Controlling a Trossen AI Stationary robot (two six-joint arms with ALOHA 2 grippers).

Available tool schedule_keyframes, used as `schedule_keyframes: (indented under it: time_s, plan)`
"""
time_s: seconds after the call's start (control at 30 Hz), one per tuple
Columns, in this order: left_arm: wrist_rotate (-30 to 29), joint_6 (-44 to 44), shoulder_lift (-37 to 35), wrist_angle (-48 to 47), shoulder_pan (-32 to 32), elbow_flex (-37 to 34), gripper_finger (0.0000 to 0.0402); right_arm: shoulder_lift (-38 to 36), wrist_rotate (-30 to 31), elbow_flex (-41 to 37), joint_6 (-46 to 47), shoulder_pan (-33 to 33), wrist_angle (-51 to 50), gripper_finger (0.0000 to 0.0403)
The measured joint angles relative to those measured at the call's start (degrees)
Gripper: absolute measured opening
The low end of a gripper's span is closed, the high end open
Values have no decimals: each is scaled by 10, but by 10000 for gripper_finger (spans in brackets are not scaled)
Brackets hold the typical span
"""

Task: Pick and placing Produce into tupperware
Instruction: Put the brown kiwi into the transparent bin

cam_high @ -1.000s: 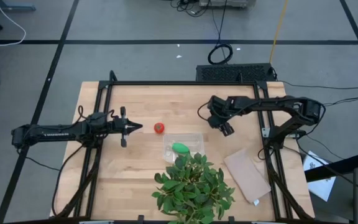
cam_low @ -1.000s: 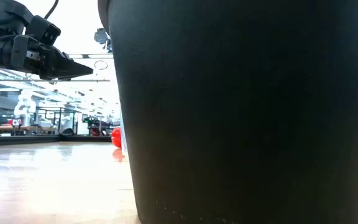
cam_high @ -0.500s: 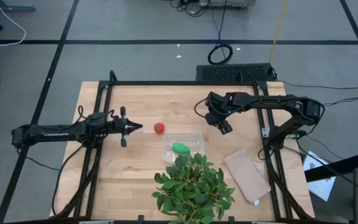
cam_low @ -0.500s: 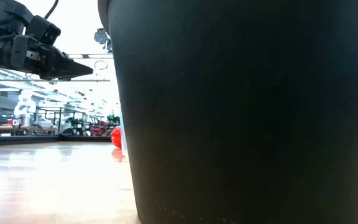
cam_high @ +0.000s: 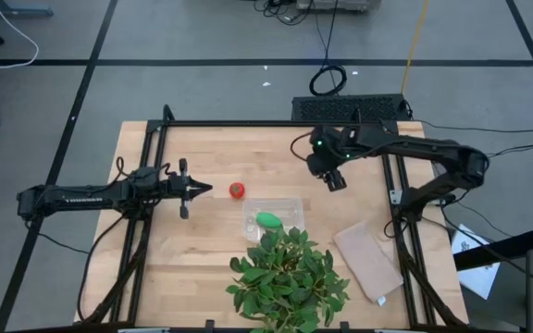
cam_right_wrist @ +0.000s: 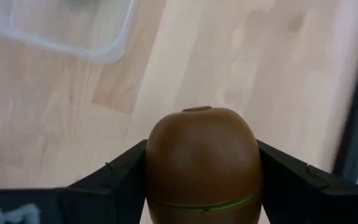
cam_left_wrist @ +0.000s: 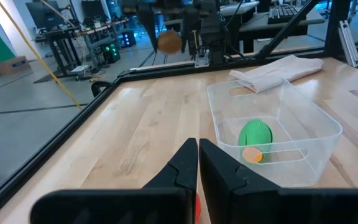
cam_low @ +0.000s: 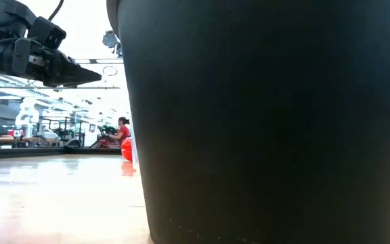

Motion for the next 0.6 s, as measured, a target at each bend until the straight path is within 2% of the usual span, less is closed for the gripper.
schedule_keyframes:
  time_s: [0.33,0.6]
  plan:
    - [0,0,0,3,0,0,21,-93,-4,2,81,-7,15,238]
    - [0,0,0,3,0,0,21,-161,-20,2,201,-21,101,238]
